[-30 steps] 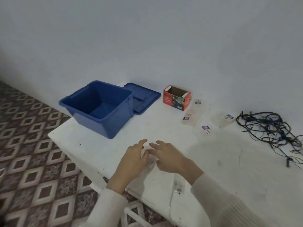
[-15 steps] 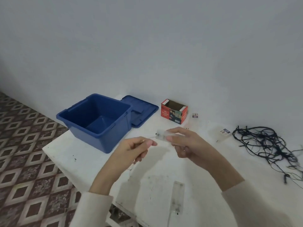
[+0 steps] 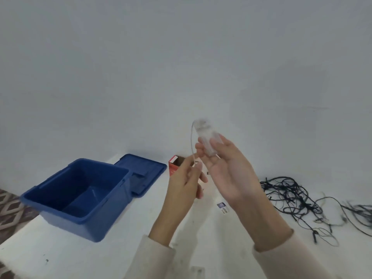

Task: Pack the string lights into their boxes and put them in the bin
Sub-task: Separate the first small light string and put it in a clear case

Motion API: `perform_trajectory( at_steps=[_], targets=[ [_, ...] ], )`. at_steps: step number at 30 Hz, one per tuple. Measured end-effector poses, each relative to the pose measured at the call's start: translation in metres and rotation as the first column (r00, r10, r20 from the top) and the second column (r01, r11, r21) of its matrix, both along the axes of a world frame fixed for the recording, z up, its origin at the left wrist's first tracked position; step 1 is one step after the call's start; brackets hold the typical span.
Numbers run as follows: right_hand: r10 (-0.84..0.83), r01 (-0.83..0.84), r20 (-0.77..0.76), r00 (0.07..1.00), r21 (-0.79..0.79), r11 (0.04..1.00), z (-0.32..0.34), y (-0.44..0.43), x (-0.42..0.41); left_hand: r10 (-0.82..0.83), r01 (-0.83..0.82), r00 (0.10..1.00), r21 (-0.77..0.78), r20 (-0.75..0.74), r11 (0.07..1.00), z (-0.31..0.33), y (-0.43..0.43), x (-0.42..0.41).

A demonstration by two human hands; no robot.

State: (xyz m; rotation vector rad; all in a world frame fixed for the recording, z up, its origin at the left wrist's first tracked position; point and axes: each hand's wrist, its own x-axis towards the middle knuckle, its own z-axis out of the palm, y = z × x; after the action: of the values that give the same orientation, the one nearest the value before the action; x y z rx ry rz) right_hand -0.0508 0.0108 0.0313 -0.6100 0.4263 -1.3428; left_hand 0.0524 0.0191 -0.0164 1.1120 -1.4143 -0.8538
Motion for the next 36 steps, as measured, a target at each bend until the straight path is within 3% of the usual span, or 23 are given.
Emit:
perform_trajectory(
  at_steps=[1,2,3,5,6,7,8,9,10,11,12,13,15,17,18,20,22,25,31,36],
  targets=[
    [-0.131,0.115,-0.156,0.979,-0.103,0.988,0.002,-0.004,-0.001,0.02,-0.02,1.0,0.0,-0.013,1.0,0.002,-0.002,0.0],
    [-0.303,0.224,-0.328,0.895,-0.256,0.94,0.004,-0.008,-0.002,0.057,-0.057,0.998,-0.009,0.006,0.998,0.004,-0.005,0.001],
    [-0.489,0.29,-0.454,0.745,-0.44,0.85,0.006,-0.012,-0.004,0.102,-0.1,0.993,-0.029,0.055,0.995,0.008,-0.008,0.003],
    [-0.796,0.213,-0.463,0.389,-0.796,0.567,0.009,-0.022,-0.008,0.186,-0.158,0.937,-0.115,0.297,0.981,0.023,-0.011,0.01],
    [-0.894,0.075,-0.387,0.227,-0.908,0.412,0.012,-0.028,-0.012,0.224,-0.158,0.833,-0.171,0.506,0.972,0.035,-0.011,0.014],
    [-0.951,-0.082,-0.298,0.086,-0.953,0.291,0.014,-0.035,-0.017,0.269,-0.143,0.654,-0.233,0.707,0.962,0.048,-0.011,0.018],
    [-0.968,-0.213,-0.25,-0.014,-0.945,0.247,0.019,-0.041,-0.022,0.303,-0.107,0.464,-0.287,0.832,0.952,0.063,-0.012,0.021],
    [-0.959,-0.294,-0.273,-0.079,-0.912,0.284,0.025,-0.042,-0.027,0.321,-0.059,0.335,-0.321,0.886,0.945,0.079,-0.013,0.024],
    [-0.925,-0.337,-0.365,-0.11,-0.861,0.38,0.033,-0.042,-0.032,0.325,-0.009,0.271,-0.335,0.906,0.942,0.095,-0.014,0.025],
    [-0.86,-0.376,-0.499,-0.111,-0.78,0.501,0.04,-0.041,-0.038,0.317,0.043,0.254,-0.338,0.914,0.94,0.111,-0.015,0.025],
    [-0.754,-0.406,-0.653,-0.074,-0.671,0.62,0.046,-0.04,-0.045,0.284,0.091,0.299,-0.324,0.911,0.942,0.124,-0.015,0.025],
    [-0.612,-0.42,-0.791,0.02,-0.562,0.713,0.051,-0.039,-0.051,0.223,0.134,0.411,-0.3,0.884,0.944,0.134,-0.018,0.024],
    [-0.243,-0.446,-0.898,0.366,-0.399,0.801,0.055,-0.037,-0.061,0.021,0.226,0.679,-0.237,0.734,0.945,0.143,-0.024,0.02],
    [0.103,-0.451,-0.705,0.702,-0.328,0.83,0.054,-0.036,-0.068,-0.159,0.294,0.848,-0.2,0.505,0.934,0.145,-0.03,0.015],
    [0.2,-0.434,-0.553,0.809,-0.332,0.837,0.052,-0.037,-0.07,-0.21,0.302,0.896,-0.191,0.391,0.934,0.143,-0.033,0.011],
    [0.295,-0.375,-0.26,0.919,-0.35,0.859,0.052,-0.034,-0.071,-0.262,0.302,0.938,-0.162,0.228,0.94,0.139,-0.039,0.004],
    [0.266,-0.273,-0.068,0.962,-0.358,0.893,0.058,-0.031,-0.07,-0.313,0.333,0.937,-0.122,0.155,0.935,0.134,-0.043,-0.006],
    [0.11,-0.102,0.001,0.994,-0.37,0.923,0.072,-0.027,-0.067,-0.352,0.36,0.93,-0.072,0.108,0.93,0.133,-0.047,-0.02],
    [-0.215,0.187,-0.02,0.976,-0.427,0.885,0.087,-0.027,-0.085,-0.409,0.405,0.906,0.054,0.107,0.913,0.139,-0.042,-0.036],
    [-0.439,0.275,-0.205,0.875,-0.536,0.798,0.092,-0.022,-0.106,-0.481,0.464,0.855,0.125,0.193,0.877,0.133,-0.031,-0.05]
  ],
)
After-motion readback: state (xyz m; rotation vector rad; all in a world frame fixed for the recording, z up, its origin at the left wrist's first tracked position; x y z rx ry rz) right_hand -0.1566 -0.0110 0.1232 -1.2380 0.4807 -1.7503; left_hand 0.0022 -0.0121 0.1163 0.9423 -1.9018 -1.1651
